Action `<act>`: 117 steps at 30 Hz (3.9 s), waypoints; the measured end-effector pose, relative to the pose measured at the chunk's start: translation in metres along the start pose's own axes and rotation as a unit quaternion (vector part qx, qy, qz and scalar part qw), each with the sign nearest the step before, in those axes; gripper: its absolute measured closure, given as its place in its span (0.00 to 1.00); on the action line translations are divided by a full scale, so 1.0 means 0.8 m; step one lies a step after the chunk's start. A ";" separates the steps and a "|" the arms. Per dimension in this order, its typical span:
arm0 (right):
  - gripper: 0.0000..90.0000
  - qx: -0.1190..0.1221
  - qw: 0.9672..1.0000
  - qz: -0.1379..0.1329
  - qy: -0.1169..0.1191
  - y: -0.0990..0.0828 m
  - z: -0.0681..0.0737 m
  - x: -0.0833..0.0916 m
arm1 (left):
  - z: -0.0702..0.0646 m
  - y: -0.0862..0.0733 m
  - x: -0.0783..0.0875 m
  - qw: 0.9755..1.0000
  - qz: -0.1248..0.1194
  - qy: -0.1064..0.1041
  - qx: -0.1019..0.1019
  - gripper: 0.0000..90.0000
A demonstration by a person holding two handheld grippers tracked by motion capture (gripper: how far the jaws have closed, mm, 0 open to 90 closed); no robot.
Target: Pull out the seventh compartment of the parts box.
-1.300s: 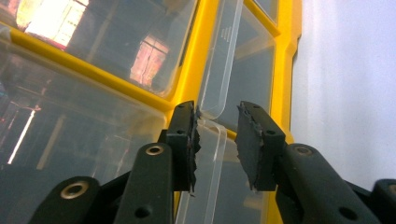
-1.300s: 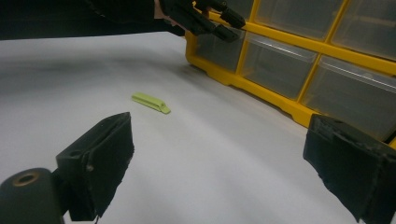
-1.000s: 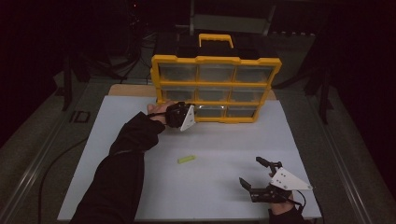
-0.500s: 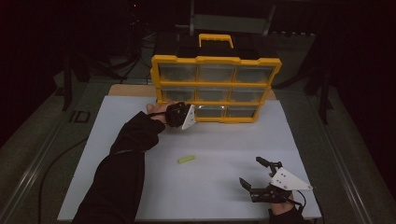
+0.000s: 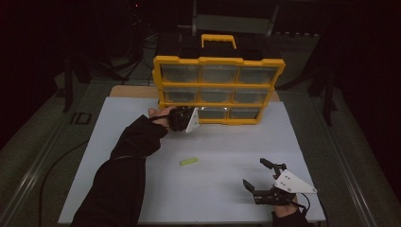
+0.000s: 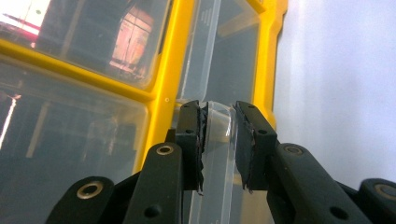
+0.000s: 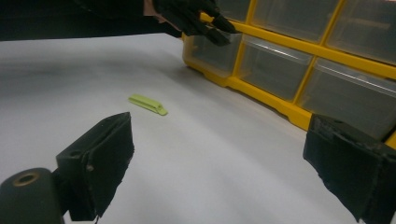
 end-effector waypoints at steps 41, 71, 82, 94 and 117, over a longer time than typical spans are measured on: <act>0.09 -0.010 1.000 0.000 -0.026 0.000 -0.015 -0.003 | -0.043 0.012 0.056 1.000 -0.007 0.008 -0.026 0.81; 0.10 -0.007 1.000 0.002 -0.017 0.000 -0.011 -0.004 | -0.035 0.010 0.056 0.986 -0.014 -0.102 0.129 0.47; 0.09 -0.012 1.000 -0.001 -0.018 0.001 -0.013 -0.003 | 0.001 0.005 0.077 0.935 -0.061 -0.175 0.301 0.02; 0.09 -0.015 1.000 -0.001 -0.018 0.000 -0.013 -0.003 | 0.018 -0.012 0.106 0.916 -0.107 -0.163 0.352 0.04; 0.10 -0.020 1.000 0.000 -0.013 0.001 -0.012 -0.004 | -0.002 -0.094 0.178 0.900 -0.127 -0.128 0.397 0.02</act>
Point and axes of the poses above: each handheld gripper's, and its own axes: x roughly backward along the jaws, y roughly out of its top, z roughly to its left, the point moved 9 cm from there along -x, roughly forward along the jaws, and after that the axes turned 12 degrees about z, right-handed, at the moved point
